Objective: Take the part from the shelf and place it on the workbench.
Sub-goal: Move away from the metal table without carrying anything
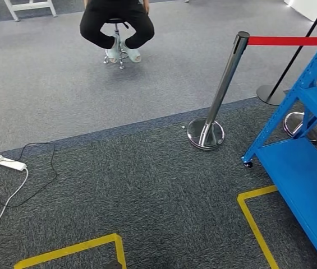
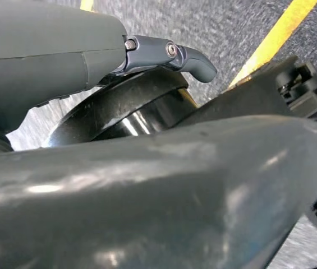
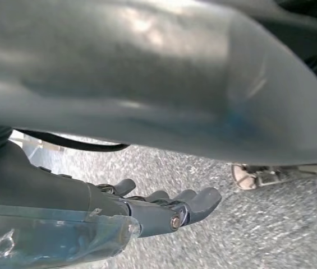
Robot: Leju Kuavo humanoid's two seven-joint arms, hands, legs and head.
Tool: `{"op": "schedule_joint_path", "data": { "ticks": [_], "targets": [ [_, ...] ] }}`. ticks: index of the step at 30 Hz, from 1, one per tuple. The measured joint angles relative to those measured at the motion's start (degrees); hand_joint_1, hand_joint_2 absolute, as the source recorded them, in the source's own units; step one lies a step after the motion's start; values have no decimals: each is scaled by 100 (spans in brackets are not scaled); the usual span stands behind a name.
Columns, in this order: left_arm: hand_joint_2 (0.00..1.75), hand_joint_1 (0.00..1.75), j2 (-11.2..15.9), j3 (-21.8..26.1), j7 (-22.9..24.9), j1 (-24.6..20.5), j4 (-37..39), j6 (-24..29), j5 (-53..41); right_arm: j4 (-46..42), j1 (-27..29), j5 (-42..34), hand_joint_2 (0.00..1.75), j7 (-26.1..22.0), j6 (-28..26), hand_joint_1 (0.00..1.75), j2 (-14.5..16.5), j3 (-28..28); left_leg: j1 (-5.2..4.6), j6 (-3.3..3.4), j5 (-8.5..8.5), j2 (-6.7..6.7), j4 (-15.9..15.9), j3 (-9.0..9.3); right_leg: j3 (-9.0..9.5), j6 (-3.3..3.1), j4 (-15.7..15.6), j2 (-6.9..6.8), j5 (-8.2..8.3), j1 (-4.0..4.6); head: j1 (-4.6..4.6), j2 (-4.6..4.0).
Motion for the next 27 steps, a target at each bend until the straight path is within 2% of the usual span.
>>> {"op": "schedule_joint_path", "data": {
  "ticks": [2, 3, 4, 6, 7, 8, 9, 10, 11, 12, 13, 14, 15, 17, 18, 19, 20, 22, 23, 25, 27],
  "targets": [
    [0, 0, 3, -196, 77, 73, -126, -43, 25, 0, -9, -17, 0, 32, 3, 0, -2, -14, -18, -50, -41, 110, 2, 47, 435, -36, -761, -223, 270, 18, -3, 0],
    [0, 0, 5, -267, 109, 103, -173, -48, 35, 0, -21, -43, 0, 49, -10, 0, -1, -22, -30, -82, -58, 152, 1, 69, 569, -66, -993, -299, 330, 32, -6, 0],
    [0, 0, 7, -324, 145, 127, -216, -44, 45, -1, -33, -81, 0, 72, -39, 0, -1, -44, -41, -114, -69, 190, -4, 86, 619, -103, -1091, -330, 339, 48, -9, 0],
    [0, 0, 9, -418, 240, 157, -307, -26, 74, -19, -42, -149, 0, 139, -157, 0, 6, -110, -41, -178, -79, 266, -31, 118, 616, -178, -1106, -214, 353, 58, -10, 0],
    [0, 0, 9, -472, 283, 178, -365, -20, 107, -49, -38, -145, 0, 190, -234, 0, 14, -140, -34, -213, -106, 235, -17, 128, 627, -211, -1131, -154, 364, 48, -15, 0],
    [0, 0, 9, -537, 320, 202, -424, -22, 155, -92, -33, -113, 0, 244, -307, 0, 21, -156, -29, -244, -185, 147, 80, 95, 645, -244, -1159, -93, 379, 32, -28, 0],
    [0, 0, 11, -612, 347, 228, -479, -28, 208, -142, -32, -69, 0, 296, -361, 0, 28, -162, -23, -268, -320, 25, 300, -5, 667, -271, -1184, -28, 395, 12, -44, 0],
    [0, 0, 13, -683, 364, 249, -523, -36, 256, -188, -30, -27, 0, 339, -395, 0, 31, -164, -18, -280, -488, -114, 632, -168, 668, -287, -1193, 36, 402, 5, -59, 0],
    [0, 0, 14, -740, 375, 262, -559, -42, 289, -224, -32, 0, 0, 365, -409, 0, 31, -167, -18, -285, -656, -196, 1021, -374, 665, -300, -1193, 104, 406, 3, -69, 0],
    [0, 0, 16, -783, 380, 272, -591, -44, 309, -253, -32, 14, 0, 378, -414, 0, 31, -170, -18, -288, -759, -233, 1351, -560, 662, -306, -1193, 182, 406, 4, -70, 0],
    [0, 0, 16, -812, 385, 278, -619, -45, 320, -275, -28, 20, 0, 383, -417, 0, 31, -174, -17, -288, -755, -252, 1523, -673, 663, -308, -1193, 266, 406, 4, -71, 0],
    [0, 0, 16, -841, 391, 283, -645, -48, 328, -292, -23, 22, 0, 387, -412, 0, 31, -178, -15, -285, -638, -268, 1492, -690, 667, -304, -1192, 355, 408, 1, -71, 0],
    [0, 0, 16, -873, 400, 290, -667, -50, 334, -304, -18, 22, 0, 391, -404, 0, 33, -181, -7, -283, -434, -298, 1260, -605, 672, -293, -1191, 449, 413, -6, -71, 0],
    [0, 0, 14, -927, 414, 311, -699, -61, 337, -326, -18, 24, 0, 397, -379, 0, 41, -182, 38, -291, -38, -521, 523, -292, 658, -242, -1172, 629, 420, -9, -80, 0],
    [0, 0, 11, -943, 418, 319, -707, -67, 338, -334, -21, 25, 0, 397, -372, 0, 45, -182, 63, -298, 61, -654, 230, -166, 643, -216, -1153, 692, 420, -2, -88, 0],
    [0, 0, 9, -951, 419, 324, -711, -73, 338, -342, -23, 26, 0, 397, -367, 0, 46, -182, 82, -303, 93, -767, 56, -95, 628, -194, -1135, 731, 417, 8, -95, 0],
    [0, 0, 7, -954, 419, 325, -711, -77, 339, -345, -26, 27, 0, 397, -364, 0, 46, -182, 92, -304, 85, -821, -19, -70, 615, -183, -1117, 751, 413, 18, -102, 0],
    [0, 0, 7, -959, 419, 325, -713, -79, 339, -349, -27, 31, 0, 397, -360, 0, 47, -182, 90, -291, 82, -811, -7, -79, 610, -177, -1123, 764, 415, 15, -99, 0],
    [0, 0, 7, -967, 419, 325, -717, -83, 339, -357, -21, 40, 0, 395, -350, 0, 49, -183, 81, -264, 79, -783, 2, -87, 599, -159, -1140, 792, 424, 5, -105, 0],
    [0, 0, 1, -1013, 423, 338, -737, -100, 338, -389, -1, 86, 0, 392, -322, 0, 55, -195, 59, -122, 89, -576, 8, -93, 434, -77, -893, 585, 259, -4, -68, 0],
    [0, 0, -4, -1048, 431, 361, -753, -110, 337, -416, 7, 120, 0, 391, -301, 0, 60, -208, 30, -8, 99, -320, -8, -83, 72, -14, -168, 230, -129, -2, -26, 0]
  ]
}}
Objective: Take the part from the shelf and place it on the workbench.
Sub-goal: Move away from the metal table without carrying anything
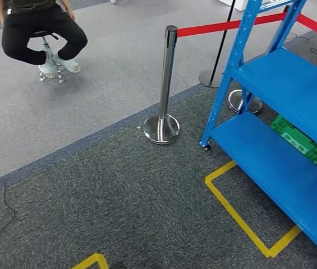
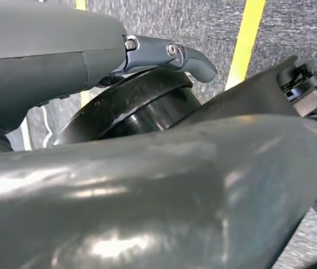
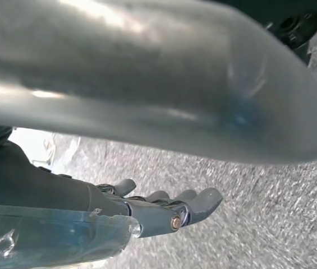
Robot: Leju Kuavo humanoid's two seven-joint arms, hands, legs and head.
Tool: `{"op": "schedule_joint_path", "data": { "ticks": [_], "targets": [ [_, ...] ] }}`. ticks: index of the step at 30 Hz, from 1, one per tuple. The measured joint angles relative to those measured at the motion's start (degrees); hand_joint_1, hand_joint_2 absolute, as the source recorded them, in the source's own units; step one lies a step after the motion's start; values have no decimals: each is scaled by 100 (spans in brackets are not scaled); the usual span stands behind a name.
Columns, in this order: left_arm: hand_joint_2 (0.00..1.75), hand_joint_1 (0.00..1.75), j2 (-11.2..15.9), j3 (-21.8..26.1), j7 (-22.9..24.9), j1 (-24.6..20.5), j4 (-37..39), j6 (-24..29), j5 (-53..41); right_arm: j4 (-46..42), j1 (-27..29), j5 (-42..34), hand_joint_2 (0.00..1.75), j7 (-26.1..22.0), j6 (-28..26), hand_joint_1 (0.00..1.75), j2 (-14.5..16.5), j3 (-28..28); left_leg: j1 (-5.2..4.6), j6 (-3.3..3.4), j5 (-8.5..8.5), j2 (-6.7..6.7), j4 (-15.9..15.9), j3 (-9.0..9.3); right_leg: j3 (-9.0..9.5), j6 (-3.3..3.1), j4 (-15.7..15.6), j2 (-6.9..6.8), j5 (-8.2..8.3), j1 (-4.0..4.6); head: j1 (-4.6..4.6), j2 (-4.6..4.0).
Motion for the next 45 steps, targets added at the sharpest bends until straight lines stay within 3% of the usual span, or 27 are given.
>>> {"op": "schedule_joint_path", "data": {
  "ticks": [2, 3, 5, 6, 8, 9, 11, 13, 15, 16, 17, 18, 20, 22, 24, 26, 27, 28, 30, 32, 33, 34, 36, 37, 39, 43, 45],
  "targets": [
    [0, 0, 1, 1, 13, 12, -5, 0, -2, -8, -4, 7, 0, -3, 13, 0, 2, -5, -26, 15, -15, 165, 1, 6, -271, 9, 594, -136, -224, -2, 1, 0],
    [0, 0, 0, 2, 20, 14, -8, 0, -6, -11, -2, 16, 0, -8, 18, 0, 2, -8, -32, 16, -26, 240, 1, 15, -261, 9, 606, -163, -181, -2, 2, 0],
    [0, 0, -1, 3, 27, 19, -16, 0, -21, -20, 0, 43, 0, -20, 24, 0, 2, -13, -38, -5, -57, 372, 1, 55, 86, -4, 18, -282, 139, 1, 4, 0],
    [0, 0, -1, 3, 29, 26, -21, 0, -31, -23, -4, 56, 0, -25, 28, 0, 5, -13, -57, -29, -80, 423, 7, 80, 307, -20, -377, -438, 278, 15, 9, 0],
    [0, 0, -1, 4, 29, 38, -31, 0, -47, -28, -18, 72, 0, -32, 37, 0, 12, -13, -96, -87, -120, 508, 15, 125, 575, -81, -848, -641, 407, 35, -8, 0],
    [0, 0, -1, 3, 29, 42, -39, 1, -51, -30, -21, 76, 0, -33, 39, 0, 15, -13, -110, -116, -129, 549, 8, 142, 585, -118, -902, -653, 400, 50, -19, 0],
    [0, 0, -1, 1, 29, 40, -60, 2, -58, -36, -19, 81, 0, -35, 38, 0, 20, -14, -100, -186, -149, 606, -16, 188, 579, -196, -927, -494, 419, 43, -39, 0],
    [0, 0, 1, -7, 19, 43, -75, -2, -58, -46, -22, 87, 0, -35, 34, 0, 27, -15, -87, -254, -314, 422, 173, 125, 604, -270, -975, -340, 458, 13, -68, 0],
    [0, 0, 3, -16, 3, 45, -81, -7, -50, -55, -27, 99, 0, -39, 39, 0, 32, -15, -81, -285, -653, 159, 805, -172, 610, -312, -994, -189, 483, -3, -101, 0],
    [0, 0, 4, -18, -1, 43, -85, -9, -46, -57, -27, 108, 0, -41, 46, 0, 33, -16, -81, -290, -800, 102, 1177, -357, 608, -320, -994, -106, 486, -3, -106, 0],
    [0, 0, 4, -18, -2, 39, -92, -10, -43, -59, -26, 122, 0, -43, 55, 0, 33, -16, -81, -291, -859, 74, 1440, -498, 608, -323, -994, -15, 485, -2, -108, 0],
    [0, 0, 5, -19, 3, 36, -99, -12, -38, -61, -25, 137, 0, -42, 63, 0, 33, -17, -79, -289, -801, 58, 1512, -555, 612, -321, -993, 82, 486, -3, -107, 0],
    [0, 0, 5, -21, 20, 34, -110, -15, -20, -62, -25, 168, 0, -42, 72, 0, 34, -20, -61, -281, -413, -14, 1067, -390, 622, -306, -992, 276, 492, -11, -108, 0],
    [0, 0, 5, -26, 36, 35, -115, -22, 1, -67, -29, 189, 0, -42, 72, 0, 38, -23, -2, -280, -85, -319, 351, -101, 599, -254, -973, 448, 499, -5, -117, 0],
    [0, 0, 3, -35, 40, 37, -125, -31, 11, -80, -28, 200, 0, -42, 72, 0, 41, -28, 32, -248, -30, -537, 19, 14, 541, -173, -973, 580, 520, -4, -129, 0],
    [0, 0, -2, -51, 47, 38, -145, -34, 15, -90, -20, 202, 0, -42, 72, 0, 40, -36, 25, -166, -27, -436, -13, 19, 487, -92, -1005, 672, 553, -27, -134, 0],
    [0, 0, -6, -58, 54, 41, -158, -34, 14, -93, -18, 202, 0, -40, 71, 0, 40, -40, 26, -121, -16, -361, -27, 27, 459, -63, -975, 594, 533, -26, -126, 0],
    [0, 0, -10, -63, 61, 50, -169, -36, 10, -97, -21, 202, 0, -40, 68, 0, 39, -42, 28, -79, -8, -276, -40, 37, 386, -39, -843, 432, 447, -19, -102, 0],
    [0, 0, -13, -64, 70, 79, -186, -37, -20, -102, -28, 201, 0, -40, 63, 0, 39, -43, 13, -28, -13, -107, -53, 52, 107, -12, -239, 17, 101, -3, -63, 0],
    [0, 0, -14, -64, 72, 99, -195, -37, -73, -102, -30, 200, 0, -38, 60, 0, 39, -44, -11, -10, -29, 65, -51, 61, -227, 7, 465, -144, -205, -7, -57, 0],
    [0, 0, -15, -64, 77, 101, -197, -37, -93, -102, -29, 202, 0, -37, 59, 0, 39, -46, -17, -12, -38, 136, -50, 68, -287, 12, 607, -162, -223, -8, -57, 0],
    [0, 0, -15, -64, 91, 102, -198, -38, -93, -102, -29, 203, 0, -34, 57, 0, 39, -47, -19, -21, -55, 191, -50, 82, -227, 13, 520, -171, -128, -9, -57, 0],
    [0, 0, -19, -62, 124, 100, -198, -42, -49, -103, -29, 199, 0, -30, 74, 0, 39, -48, -16, -62, -104, 254, -50, 130, 184, 12, -177, -224, 220, -13, -55, 0],
    [0, 0, -20, -58, 134, 98, -198, -46, -17, -103, -29, 188, 0, -23, 107, 0, 40, -48, -27, -91, -146, 271, -48, 154, 401, -1, -542, -265, 317, -9, -52, 0],
    [0, 0, -19, -42, 119, 95, -198, -58, 30, -102, -29, 158, 0, -9, 208, 0, 44, -48, -49, -152, -244, 284, -61, 199, 624, -76, -912, -318, 292, 3, -59, 0],
    [0, 0, -18, -3, 8, 81, -194, -61, 10, -85, -25, 139, 0, -10, 298, 0, 47, -55, -44, -267, -349, 242, -38, 281, 746, -247, -970, -237, 168, 7, -77, 0],
    [0, 0, -15, -2, -53, 72, -184, -56, -8, -78, -22, 140, 0, -25, 303, 0, 48, -56, -41, -308, -475, 152, 468, 14, 897, -299, -1001, -183, 128, -17, -116, 0]
  ]
}}
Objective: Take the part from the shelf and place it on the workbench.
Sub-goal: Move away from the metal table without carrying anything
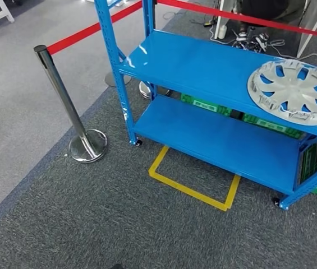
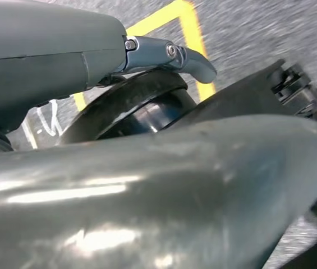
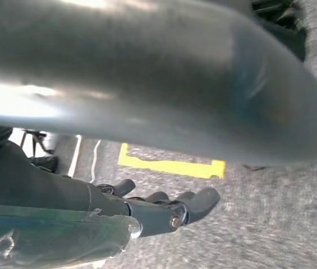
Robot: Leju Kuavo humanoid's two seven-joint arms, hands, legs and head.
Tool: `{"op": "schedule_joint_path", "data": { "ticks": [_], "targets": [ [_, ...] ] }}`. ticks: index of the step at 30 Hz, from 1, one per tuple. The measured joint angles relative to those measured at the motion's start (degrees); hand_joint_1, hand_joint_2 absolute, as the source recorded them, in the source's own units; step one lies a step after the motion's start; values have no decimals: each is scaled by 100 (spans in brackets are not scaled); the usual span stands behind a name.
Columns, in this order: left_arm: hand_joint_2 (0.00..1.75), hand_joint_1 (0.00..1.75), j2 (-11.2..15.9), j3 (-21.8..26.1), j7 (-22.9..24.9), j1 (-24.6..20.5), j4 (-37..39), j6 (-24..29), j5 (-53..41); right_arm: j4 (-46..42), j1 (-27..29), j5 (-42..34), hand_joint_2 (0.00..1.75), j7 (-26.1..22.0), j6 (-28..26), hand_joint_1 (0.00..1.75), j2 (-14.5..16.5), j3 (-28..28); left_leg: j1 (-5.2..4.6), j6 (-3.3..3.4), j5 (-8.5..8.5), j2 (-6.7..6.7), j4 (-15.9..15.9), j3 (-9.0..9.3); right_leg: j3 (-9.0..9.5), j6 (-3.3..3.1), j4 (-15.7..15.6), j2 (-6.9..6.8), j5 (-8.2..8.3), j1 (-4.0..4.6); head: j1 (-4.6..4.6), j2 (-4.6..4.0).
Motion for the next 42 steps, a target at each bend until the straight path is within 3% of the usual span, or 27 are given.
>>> {"op": "schedule_joint_path", "data": {
  "ticks": [2, 3, 4, 5, 7, 8, 10, 12, 13, 15, 16, 18, 19, 20, 21, 24, 25, 27, 29, 33, 34, 35, 36, 38, 40, 42],
  "targets": [
    [0, 0, 4, 4, -50, -12, 7, 1, 0, 9, 1, 1, 0, -9, 8, 0, 0, -2, -17, -16, -168, -59, 788, -560, 150, -35, -6, 39, -120, 11, -33, 0],
    [0, 0, 8, 8, -62, -19, 7, 2, 0, 13, 2, 1, 0, -9, 11, 0, 0, -5, -27, -10, -153, -68, 1043, -797, 234, -41, -6, 67, -194, 15, -34, 0],
    [0, 0, 10, 11, -70, -27, 7, 2, 1, 16, 4, 1, 0, -9, 15, 0, 1, -9, -37, 6, 6, -75, 1094, -947, 337, -40, -9, 104, -279, 17, -37, 0],
    [0, 0, 13, 15, -72, -31, 7, 2, 1, 17, 5, 2, 0, -8, 21, 0, 2, -15, -44, 29, 294, -81, 917, -985, 456, -34, -16, 144, -370, 15, -39, 0],
    [0, 0, 18, 21, -75, -31, 24, 1, 0, 17, 5, 3, 0, -8, 35, 0, 8, -26, -68, 81, 912, -102, 293, -890, 704, -1, -62, 205, -551, 16, -32, -2],
    [0, 0, 19, 26, -75, -29, 39, 0, -2, 18, 6, 5, 0, -7, 44, 0, 11, -29, -83, 111, 1038, -115, 21, -794, 803, 29, -107, 229, -620, 20, -33, -2],
    [0, 0, 19, 33, -77, -32, 67, 2, -21, 19, 7, 14, 0, 0, 69, 0, 15, -32, -104, 173, 915, -138, -232, -639, 950, 104, -249, 243, -668, 28, -30, -3],
    [0, 0, 15, 35, -79, -36, 68, 10, -48, 18, 3, 23, 0, 3, 106, 0, 15, -32, -83, 243, 775, -142, -423, -487, 1003, 179, -259, 231, -561, 27, -37, -1],
    [0, 0, 12, 37, -79, -32, 69, 14, -55, 17, 1, 26, 0, 1, 120, 0, 15, -30, -68, 269, 738, -139, -501, -394, 932, 204, -86, 201, -458, 35, -34, 0],
    [0, 0, 7, 48, -78, -19, 79, 19, -69, 17, -1, 31, 0, -8, 134, 0, 14, -30, -45, 297, 674, -128, -654, -166, 526, 195, 586, 116, -377, 59, -29, 0],
    [0, 0, 5, 57, -74, -13, 86, 19, -74, 17, 2, 32, 0, -6, 135, 0, 13, -33, -45, 306, 632, -121, -716, -49, 267, 178, 949, 76, -475, 74, -28, 0],
    [0, 0, 4, 76, -65, -6, 96, 16, -82, 17, 5, 33, 0, -4, 131, 0, 13, -43, -45, 319, 521, -123, -797, 176, -188, 168, 1357, 51, -910, 96, -29, 0],
    [0, 0, 3, 85, -62, -4, 97, 12, -86, 17, 6, 33, 0, -10, 127, 0, 13, -47, -45, 324, 448, -132, -817, 294, -357, 178, 1364, 49, -1083, 101, -27, 0],
    [0, 0, 3, 95, -62, -2, 97, 7, -90, 17, 7, 28, 0, -24, 123, 0, 13, -51, -45, 325, 369, -141, -825, 413, -474, 186, 1243, 48, -1105, 102, -26, 0],
    [0, 0, 2, 104, -62, -1, 97, 2, -94, 17, 7, 21, 0, -42, 122, 0, 13, -54, -45, 320, 287, -148, -827, 531, -543, 191, 1024, 46, -945, 102, -26, 0],
    [0, 0, -1, 120, -62, 7, 106, -13, -95, 17, 20, -17, 0, -98, 135, 0, 13, -64, -65, 261, 25, -154, -799, 815, -610, 157, 200, -20, 281, 106, -24, -1],
    [0, 0, -1, 123, -62, 7, 110, -17, -97, 17, 21, -28, 0, -106, 141, 0, 14, -68, -75, 228, -43, -152, -784, 881, -616, 123, 71, -38, 548, 112, -33, -1],
    [0, 0, -2, 128, -62, 0, 114, -21, -104, 17, 11, -41, 0, -114, 146, 0, 15, -72, -85, 157, -99, -146, -728, 937, -582, 42, 50, -27, 621, 115, -46, -1],
    [0, 0, 2, 127, -62, -2, 114, -20, -111, 17, 4, -46, 0, -124, 149, 0, 18, -71, -78, 95, -147, -141, -469, 830, -541, -28, 23, -1, 614, 98, -47, 0],
    [0, 0, 5, 128, -64, -10, 113, -8, -144, 17, 6, -140, 0, -127, 245, 0, 20, -72, -59, 4, -732, -140, 794, 21, -514, -99, 2, 51, 569, 89, -51, 0],
    [0, 0, 8, 129, -65, -16, 113, -1, -161, 19, 7, -173, 0, -128, 289, 0, 20, -73, -54, -6, -762, -140, 939, -120, -507, -99, 2, 88, 560, 87, -50, 0],
    [0, 0, 10, 130, -66, -22, 113, 5, -179, 21, 5, -199, 0, -128, 322, 0, 20, -73, -47, -10, -663, -141, 900, -168, -495, -93, 2, 135, 554, 85, -50, 0],
    [0, 0, 13, 132, -66, -26, 113, 11, -191, 23, 3, -215, 0, -129, 342, 0, 22, -73, -38, -9, -448, -153, 676, -122, -481, -82, 3, 193, 553, 80, -50, 0],
    [0, 0, 15, 135, -66, -23, 115, 19, -205, 27, -4, -231, 0, -129, 354, 0, 25, -75, 0, -3, 25, -300, -34, 78, -477, -35, 17, 324, 564, 78, -56, 0],
    [0, 0, 14, 137, -66, -26, 116, 22, -215, 28, -8, -240, 0, -130, 357, 0, 27, -80, 17, 53, 194, -453, -468, 171, -517, 39, 24, 444, 588, 79, -62, 0],
    [0, 0, 11, 142, -66, -35, 116, 22, -221, 28, -2, -242, 0, -129, 360, 0, 27, -89, 4, 148, 232, -429, -518, 166, -557, 115, 5, 538, 612, 68, -60, 0]
  ]
}}
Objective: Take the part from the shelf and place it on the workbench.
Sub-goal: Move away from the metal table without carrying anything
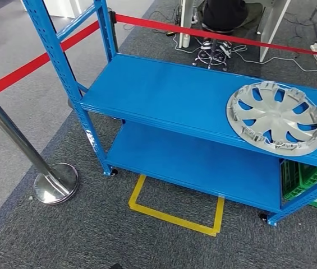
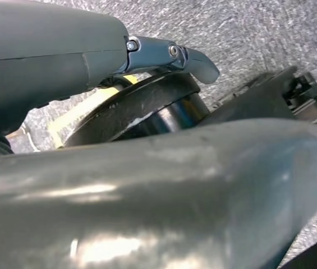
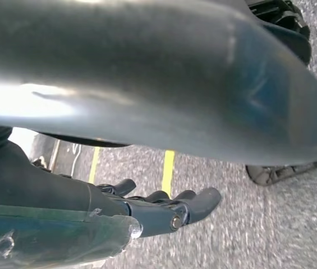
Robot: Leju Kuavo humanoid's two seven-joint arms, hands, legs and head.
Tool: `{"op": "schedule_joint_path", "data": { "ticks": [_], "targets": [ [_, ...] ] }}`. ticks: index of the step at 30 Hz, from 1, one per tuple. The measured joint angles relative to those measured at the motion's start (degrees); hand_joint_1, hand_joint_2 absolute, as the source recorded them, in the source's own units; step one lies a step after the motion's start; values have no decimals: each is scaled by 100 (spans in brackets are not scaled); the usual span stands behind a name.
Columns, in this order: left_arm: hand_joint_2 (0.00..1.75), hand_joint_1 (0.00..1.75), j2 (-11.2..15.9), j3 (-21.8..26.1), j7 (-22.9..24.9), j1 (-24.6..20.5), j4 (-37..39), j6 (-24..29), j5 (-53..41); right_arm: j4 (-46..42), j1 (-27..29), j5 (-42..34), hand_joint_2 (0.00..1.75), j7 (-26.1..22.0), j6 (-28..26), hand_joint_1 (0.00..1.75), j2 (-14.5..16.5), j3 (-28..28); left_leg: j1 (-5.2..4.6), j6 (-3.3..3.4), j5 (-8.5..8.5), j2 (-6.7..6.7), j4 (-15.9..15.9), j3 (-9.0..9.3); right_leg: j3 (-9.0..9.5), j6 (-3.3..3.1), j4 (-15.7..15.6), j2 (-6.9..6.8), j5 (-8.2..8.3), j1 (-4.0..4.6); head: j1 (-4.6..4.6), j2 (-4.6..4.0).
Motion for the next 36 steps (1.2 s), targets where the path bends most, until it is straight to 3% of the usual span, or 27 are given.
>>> {"op": "schedule_joint_path", "data": {
  "ticks": [1, 3, 5, 7, 8, 9, 10, 12, 14, 16, 18, 20, 21, 22, 23, 25, 26, 28, 29, 30, 32, 34, 35, 36],
  "targets": [
    [0, 0, -4, 2, 0, -3, 0, -1, -3, 1, 4, 0, 0, 1, 2, 0, -3, -5, 3, 40, 66, 54, -11, 9, -15, 30, 16, -7, -12, -2, 3, 0],
    [0, 0, -9, 8, 0, -3, 0, -1, -9, 2, 1, 0, 0, -1, 5, 0, -7, -13, 17, 113, 116, 171, -34, 29, -142, 80, 306, -187, -207, 2, 50, 0],
    [0, 0, -11, 22, 0, 1, 0, -2, -14, 3, -3, 0, 0, -1, -6, 0, -9, -17, 11, 147, 118, 287, -36, 27, -436, 119, 1010, -420, -606, 2, 94, 0],
    [0, 0, -11, 39, 2, 2, 1, -2, -25, 4, -2, 0, 0, 0, -24, 0, -9, -24, 3, 153, 107, 418, -33, 25, -653, 144, 1567, -498, -831, -4, 99, 0],
    [0, 0, -11, 46, 3, 2, 1, -1, -31, 4, -1, 0, 0, 1, -30, 0, -9, -27, 1, 151, 96, 486, -32, 31, -622, 146, 1565, -518, -794, -4, 103, 0],
    [0, 0, -13, 55, 4, 2, 2, -1, -41, 4, -2, 0, 0, 0, -34, 0, -9, -29, 1, 143, 82, 553, -32, 47, -478, 144, 1341, -553, -666, -4, 103, 0],
    [0, 0, -14, 63, 4, 3, 2, -1, -49, 3, -3, 0, 0, -1, -38, 0, -9, -29, 0, 128, 63, 614, -31, 73, -249, 137, 963, -630, -496, -4, 104, 0],
    [0, 0, -14, 82, 5, 7, 2, -1, -62, 3, -9, -1, 0, -3, -43, 0, -8, -28, -32, 74, 15, 709, -23, 116, 145, 98, 282, -836, -305, 20, 105, 0],
    [0, 0, -11, 97, 9, 9, 2, -1, -65, 4, -10, -2, 0, -5, -44, 0, -7, -28, -65, 18, -13, 789, -28, 142, 250, 30, 74, -882, -308, 45, 96, 0],
    [0, 0, -10, 106, 17, 5, 2, 3, -68, 4, -5, -2, 0, -5, -44, 0, -5, -30, -60, -39, -36, 843, -43, 170, 235, -44, 56, -751, -296, 34, 88, 0],
    [0, 0, -9, 108, 21, 6, 2, 7, -70, 4, -9, -3, 0, -5, -44, 0, 1, -31, -48, -107, -192, 684, 162, 86, 234, -103, 27, -626, -276, 3, 72, 0],
    [0, 0, -7, 107, 14, 8, 2, 8, -68, 4, -14, -4, 0, -5, -44, 0, 4, -30, -40, -149, -523, 455, 827, -253, 231, -141, 17, -502, -267, -16, 50, 0],
    [0, 0, -5, 107, 9, 4, 2, 9, -67, 4, -13, -4, 0, -5, -45, 0, 4, -30, -38, -156, -666, 406, 1218, -469, 227, -151, 17, -432, -267, -18, 49, 0],
    [44, 0, -3, 107, 2, -2, 2, 9, -68, 4, -12, -4, 0, -5, -48, 0, 4, -30, -36, -158, -717, 387, 1490, -633, 229, -156, 17, -354, -268, -20, 49, 0],
    [87, 0, -1, 107, -8, -10, 2, 10, -70, 4, -10, -4, 0, -4, -53, 0, 4, -30, -35, -154, -655, 375, 1579, -713, 233, -155, 18, -270, -269, -22, 50, 0],
    [175, 0, 2, 107, -39, -20, 3, 10, -79, 4, -11, -12, 0, 4, -58, 0, 4, -31, -23, -137, -242, 289, 1147, -581, 250, -141, 18, -88, -269, -34, 49, 0],
    [175, 0, 3, 107, -57, -19, 10, 10, -82, 4, -14, -20, 0, 13, -56, 0, 4, -31, -8, -128, -20, 146, 777, -445, 251, -122, 21, -2, -266, -37, 45, 0],
    [175, 0, 2, 108, -78, -23, 29, 9, -72, 4, -21, -20, 0, 45, -82, 0, 3, -30, 26, -96, 186, -109, 181, -229, 217, -58, 37, 148, -263, -32, 39, 0],
    [175, 0, 1, 109, -67, -28, 42, 9, -68, 4, -20, -8, 44, 94, -124, 0, 3, -30, 31, -73, 186, -176, 60, -193, 197, -20, 30, 201, -256, -32, 30, 0],
    [175, 0, -2, 108, -49, -36, 49, 9, -95, 4, -18, 16, 87, 170, -178, 0, 2, -33, 32, -44, 175, -154, 3, -174, 189, 18, 14, 242, -247, -35, 26, 0],
    [175, 0, -8, 90, -38, -45, 59, -3, -306, 4, -13, 72, 175, 346, -243, 0, -2, -40, 25, -34, 209, -123, -33, -162, 204, -52, -49, 258, -222, -38, 20, 0],
    [175, 0, -7, 42, -114, -52, 63, -18, -547, 5, -4, 127, 175, 403, -173, 0, -14, -16, 24, -33, 236, -118, -58, -154, 224, -164, -84, 240, -199, -29, 25, 0],
    [175, 0, -1, 11, -160, -57, 71, -17, -581, 8, 9, 136, 175, 381, -123, 0, -25, 39, 18, -14, 240, -119, -59, -156, 235, -170, -95, 232, -192, -30, 25, 0],
    [131, 0, 8, -19, -197, -62, 83, -5, -546, 15, 27, 115, 175, 344, -86, 0, -42, 135, 13, 2, 243, -120, -59, -156, 246, -147, -112, 225, -179, -33, 25, 0]
  ]
}}
